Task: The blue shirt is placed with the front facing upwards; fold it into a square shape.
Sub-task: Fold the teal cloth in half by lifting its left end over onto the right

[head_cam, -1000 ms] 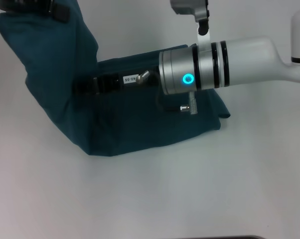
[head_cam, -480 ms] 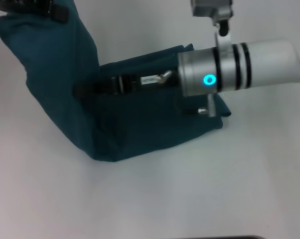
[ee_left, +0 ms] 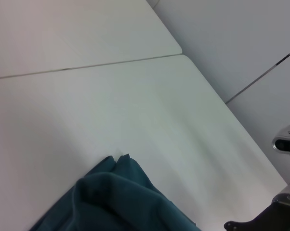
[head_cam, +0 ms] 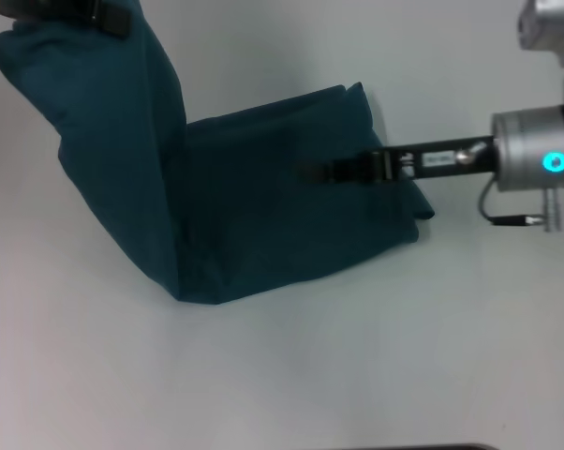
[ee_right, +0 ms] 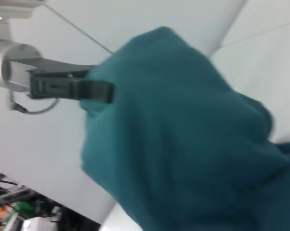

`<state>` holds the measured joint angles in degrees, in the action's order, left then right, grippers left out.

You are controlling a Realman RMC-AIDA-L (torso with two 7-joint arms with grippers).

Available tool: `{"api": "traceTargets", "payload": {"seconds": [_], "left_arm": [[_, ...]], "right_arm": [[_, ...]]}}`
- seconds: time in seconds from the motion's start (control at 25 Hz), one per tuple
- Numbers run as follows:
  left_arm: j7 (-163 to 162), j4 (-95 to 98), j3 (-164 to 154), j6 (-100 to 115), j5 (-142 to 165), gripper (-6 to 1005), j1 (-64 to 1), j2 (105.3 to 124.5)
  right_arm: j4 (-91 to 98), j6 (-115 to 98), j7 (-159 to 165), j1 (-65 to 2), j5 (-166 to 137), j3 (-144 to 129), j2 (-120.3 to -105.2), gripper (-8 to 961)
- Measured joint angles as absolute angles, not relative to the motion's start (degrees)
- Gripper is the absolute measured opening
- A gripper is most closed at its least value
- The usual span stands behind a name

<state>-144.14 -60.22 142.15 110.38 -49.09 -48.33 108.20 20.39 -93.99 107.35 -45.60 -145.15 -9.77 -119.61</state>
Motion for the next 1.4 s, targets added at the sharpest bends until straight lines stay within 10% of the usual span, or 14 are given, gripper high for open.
{"api": "traceTargets", "payload": {"seconds": [0.44, 0.72, 1.4], "left_arm": [[-147.1, -61.17, 142.04, 110.0, -49.3, 57, -50.27, 109.79], [-156.3, -67.99, 137.27, 103.68, -48.86, 57, -52.1, 115.4], [-161.17, -59.0, 124.29, 91.03, -45.89, 57, -56.74, 118.56]], "right_arm": [[36.97, -104.29, 108.63, -34.48, -144.86, -17.85, -117.66, 10], [38.48, -106.65, 108.15, -30.83, -145.09, -19.41, -115.23, 10], [38.64, -106.7, 108.55, -30.41, -145.04, -20.99, -114.9, 10]]}}
